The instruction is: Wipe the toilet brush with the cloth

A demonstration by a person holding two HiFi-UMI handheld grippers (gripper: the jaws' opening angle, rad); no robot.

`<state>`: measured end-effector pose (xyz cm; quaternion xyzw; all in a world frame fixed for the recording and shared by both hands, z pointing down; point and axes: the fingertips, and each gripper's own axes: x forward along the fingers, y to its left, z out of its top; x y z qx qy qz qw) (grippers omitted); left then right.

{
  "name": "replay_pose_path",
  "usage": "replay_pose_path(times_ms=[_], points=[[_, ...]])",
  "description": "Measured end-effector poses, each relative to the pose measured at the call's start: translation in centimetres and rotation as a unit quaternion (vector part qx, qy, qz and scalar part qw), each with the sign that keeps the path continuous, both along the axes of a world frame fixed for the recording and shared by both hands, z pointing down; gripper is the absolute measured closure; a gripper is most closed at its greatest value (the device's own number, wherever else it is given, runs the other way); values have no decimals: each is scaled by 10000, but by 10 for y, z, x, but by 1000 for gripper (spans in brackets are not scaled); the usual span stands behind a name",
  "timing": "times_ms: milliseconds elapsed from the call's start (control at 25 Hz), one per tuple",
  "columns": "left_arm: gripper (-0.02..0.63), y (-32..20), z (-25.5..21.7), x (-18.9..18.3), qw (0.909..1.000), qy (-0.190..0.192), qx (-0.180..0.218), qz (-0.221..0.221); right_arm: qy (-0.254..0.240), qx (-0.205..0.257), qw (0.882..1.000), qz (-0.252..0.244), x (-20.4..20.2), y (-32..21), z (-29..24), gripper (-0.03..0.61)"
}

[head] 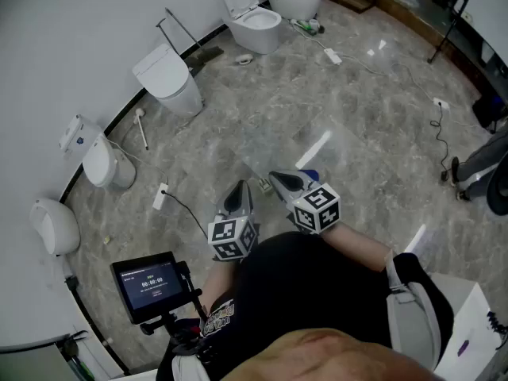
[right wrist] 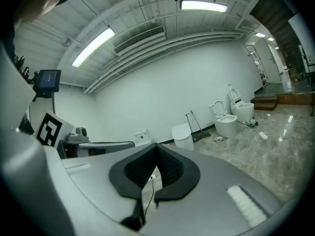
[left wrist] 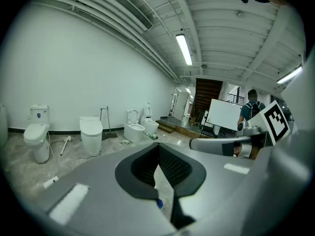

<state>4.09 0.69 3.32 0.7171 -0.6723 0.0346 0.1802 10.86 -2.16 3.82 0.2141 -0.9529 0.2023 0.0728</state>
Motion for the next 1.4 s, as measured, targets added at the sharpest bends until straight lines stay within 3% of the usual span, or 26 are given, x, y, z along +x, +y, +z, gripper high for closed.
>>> replay_pose_path(times_ms=[760,1400], points=[[612,0,0,-1,10000,45,27,0,0,65,10000,35,1,1,-2,577],[611,1,-1,5,9998,138,107,115,-291,8,9996,3,5,4,-9,575]])
